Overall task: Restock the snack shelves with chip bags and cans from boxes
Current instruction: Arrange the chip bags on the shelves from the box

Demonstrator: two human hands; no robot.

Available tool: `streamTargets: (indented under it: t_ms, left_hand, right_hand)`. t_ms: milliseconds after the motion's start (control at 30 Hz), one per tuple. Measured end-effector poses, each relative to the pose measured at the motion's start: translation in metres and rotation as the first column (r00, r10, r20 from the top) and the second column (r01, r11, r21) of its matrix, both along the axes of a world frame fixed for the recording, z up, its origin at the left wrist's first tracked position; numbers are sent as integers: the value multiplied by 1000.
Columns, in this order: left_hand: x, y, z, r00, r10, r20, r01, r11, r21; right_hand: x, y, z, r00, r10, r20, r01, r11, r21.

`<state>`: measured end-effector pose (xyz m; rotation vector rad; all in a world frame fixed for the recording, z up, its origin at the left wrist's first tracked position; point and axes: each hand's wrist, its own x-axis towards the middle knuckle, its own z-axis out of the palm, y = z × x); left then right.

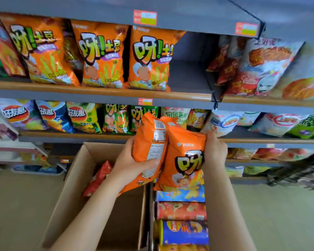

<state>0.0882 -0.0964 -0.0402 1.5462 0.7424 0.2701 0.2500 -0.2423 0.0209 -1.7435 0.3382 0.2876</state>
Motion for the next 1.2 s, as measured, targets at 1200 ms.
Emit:
streamTargets:
  t_ms: [1200]
  left_hand:
    - [104,24,55,969,222,104,-191,949,-252]
  right_hand:
    - [183,78,99,747,475,466,-420,880,-222]
